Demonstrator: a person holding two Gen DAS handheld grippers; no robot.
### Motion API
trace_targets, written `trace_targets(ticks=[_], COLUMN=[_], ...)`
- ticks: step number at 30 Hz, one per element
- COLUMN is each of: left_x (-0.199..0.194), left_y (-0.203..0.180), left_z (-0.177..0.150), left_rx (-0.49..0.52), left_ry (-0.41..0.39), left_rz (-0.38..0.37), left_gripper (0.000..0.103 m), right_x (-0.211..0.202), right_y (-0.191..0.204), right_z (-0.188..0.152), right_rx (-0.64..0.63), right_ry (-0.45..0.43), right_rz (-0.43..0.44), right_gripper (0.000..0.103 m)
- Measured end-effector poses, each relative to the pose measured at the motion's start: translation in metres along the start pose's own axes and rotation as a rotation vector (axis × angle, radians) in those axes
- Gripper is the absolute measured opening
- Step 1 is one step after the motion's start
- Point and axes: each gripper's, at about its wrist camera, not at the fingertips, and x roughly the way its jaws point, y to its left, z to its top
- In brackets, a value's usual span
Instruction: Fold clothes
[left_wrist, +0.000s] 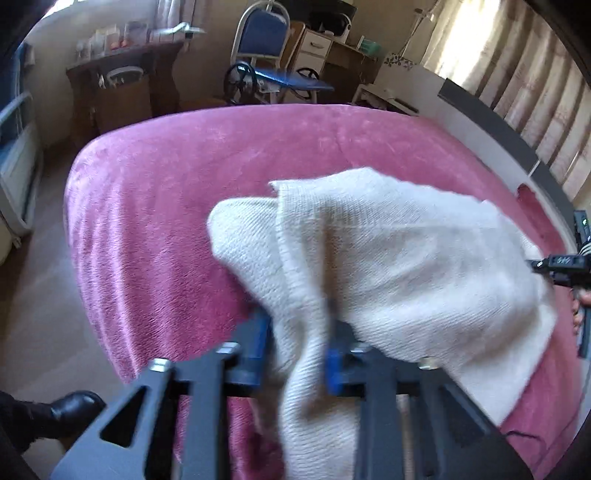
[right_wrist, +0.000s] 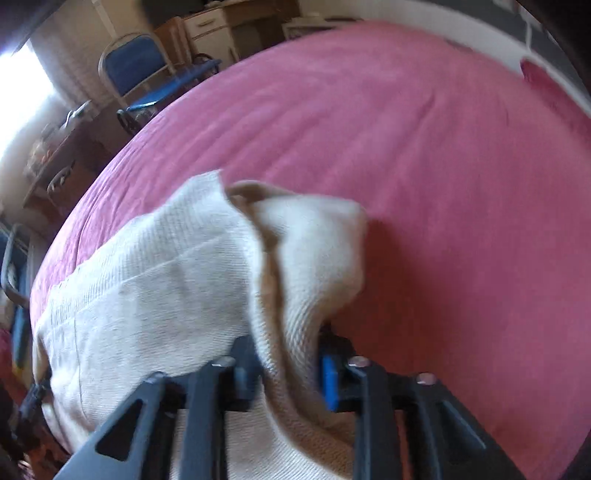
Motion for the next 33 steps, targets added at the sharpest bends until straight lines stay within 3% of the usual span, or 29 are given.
trace_targets(ticks=[4,5,7,9,12,15,17,19,20,23,25,28,31,33], left_x=[-0.01,-0.017,-0.033,-0.046,-0.065,-0.083,-0.091,-0.092,-0.09,-0.071,-0.047,-0.012,0.022,0.031], left_y=[0.019,0.027,0.042,0.047,0.043,0.033,0.029,0.015,0.004,-0.041,-0.069,-0.097,-0.104,-0.1], left_z=[0.001,0.003,0.006,0.005,0.005,0.007,0.007,0.008,0.009,0.012,0.014,0.015,0.009,0.008], left_rx=[-0.059,-0.091,-0.167,-0.222,-0.237,-0.223,-0.293,-0.303,-0.291,-0.168,-0.09,0.008,0.039,0.014], left_ry=[0.009,0.014,0.001,-0.032,-0.09,-0.154,-0.194,-0.227,-0.243,-0.257,-0.215,-0.159,-0.04,-0.029], left_rz=[-0.038,-0.043,-0.036,-0.023,0.008,0.115,0.108,0.055,0.027,-0.083,-0.118,-0.136,-0.094,-0.104], left_gripper=[0.045,0.045,0.05,0.053,0.053,0.053,0.053,0.053,0.053,0.057,0.057,0.057,0.057,0.057], right_x=[-0.02,-0.029,-0.051,-0.067,-0.077,-0.072,-0.068,-0.067,-0.065,-0.038,-0.019,0.003,0.03,0.04], right_y=[-0.051,-0.059,-0.069,-0.069,-0.048,-0.008,0.013,0.005,-0.002,-0.022,-0.025,-0.034,-0.037,-0.025], right_z=[-0.003,-0.006,-0.013,-0.021,-0.025,-0.018,-0.008,0.004,0.011,0.026,0.029,0.03,0.037,0.046], right_rx=[0.221,0.258,0.29,0.277,0.175,0.047,-0.001,0.068,0.111,0.21,0.188,0.247,0.328,0.311], right_ry=[-0.07,-0.107,-0.193,-0.248,-0.26,-0.239,-0.247,-0.275,-0.272,-0.156,-0.066,0.002,0.063,0.085], right_rz=[0.131,0.135,0.053,0.014,0.117,0.154,0.136,0.12,0.124,0.091,0.068,0.093,0.304,0.34], right_gripper=[0.036,0.037,0.039,0.039,0.04,0.04,0.039,0.039,0.039,0.04,0.039,0.04,0.044,0.051])
